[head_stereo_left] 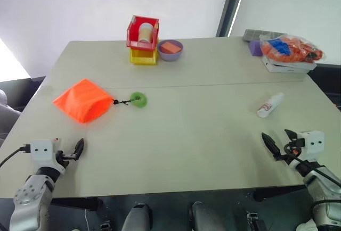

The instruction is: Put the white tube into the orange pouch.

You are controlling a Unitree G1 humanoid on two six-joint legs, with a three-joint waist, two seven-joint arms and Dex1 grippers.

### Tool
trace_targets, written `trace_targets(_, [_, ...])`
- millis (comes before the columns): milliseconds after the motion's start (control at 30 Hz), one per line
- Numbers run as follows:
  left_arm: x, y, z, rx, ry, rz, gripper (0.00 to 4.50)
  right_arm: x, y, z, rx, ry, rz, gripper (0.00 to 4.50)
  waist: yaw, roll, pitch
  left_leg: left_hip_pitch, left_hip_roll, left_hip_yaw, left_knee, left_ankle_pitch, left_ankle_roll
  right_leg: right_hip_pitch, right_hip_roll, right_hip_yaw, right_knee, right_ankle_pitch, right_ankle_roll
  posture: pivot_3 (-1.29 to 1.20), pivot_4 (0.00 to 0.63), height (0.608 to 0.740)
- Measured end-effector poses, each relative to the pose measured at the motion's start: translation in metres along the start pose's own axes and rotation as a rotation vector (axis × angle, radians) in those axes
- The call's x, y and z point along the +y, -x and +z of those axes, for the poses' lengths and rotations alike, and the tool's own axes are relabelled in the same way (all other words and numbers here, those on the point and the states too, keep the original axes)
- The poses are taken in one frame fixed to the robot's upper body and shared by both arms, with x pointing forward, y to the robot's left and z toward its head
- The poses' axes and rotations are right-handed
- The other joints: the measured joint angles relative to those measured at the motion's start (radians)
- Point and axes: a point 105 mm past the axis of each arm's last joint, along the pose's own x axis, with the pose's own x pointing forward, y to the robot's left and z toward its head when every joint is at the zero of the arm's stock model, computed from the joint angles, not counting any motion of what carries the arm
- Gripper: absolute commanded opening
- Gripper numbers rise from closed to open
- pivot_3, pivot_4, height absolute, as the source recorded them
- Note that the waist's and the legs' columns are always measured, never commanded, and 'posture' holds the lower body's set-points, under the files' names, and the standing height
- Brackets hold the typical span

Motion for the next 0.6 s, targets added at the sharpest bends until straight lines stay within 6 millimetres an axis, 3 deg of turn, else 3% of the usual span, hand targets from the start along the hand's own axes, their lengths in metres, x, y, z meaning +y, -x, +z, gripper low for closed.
trace_targets(400, [-0.001,-0.001,0.005,-0.022,-0.059,0.02,4.5,0.011,-0.006,-0.001,-0.009,-0.007,0.036,4.47,0.0,0.0,0.0,0.0,0.0,0.0,0.0,0.0,0.0,0.0,0.0,0.0,0.0,0.001,-0.001,0.0,0.15,0.74])
trace_targets(600, [-0.023,-0.007,0.028,-0.125,-0.211,0.013,4.5,0.037,-0.02,0.008,-0.031,-0.012,0.165,4.47,0.001,0.0,0.0,0.0,0.0,0.0,0.0,0.0,0.001,0.004,0.0,0.0,0.001,0.002,-0.002,0.0,0.15,0.74])
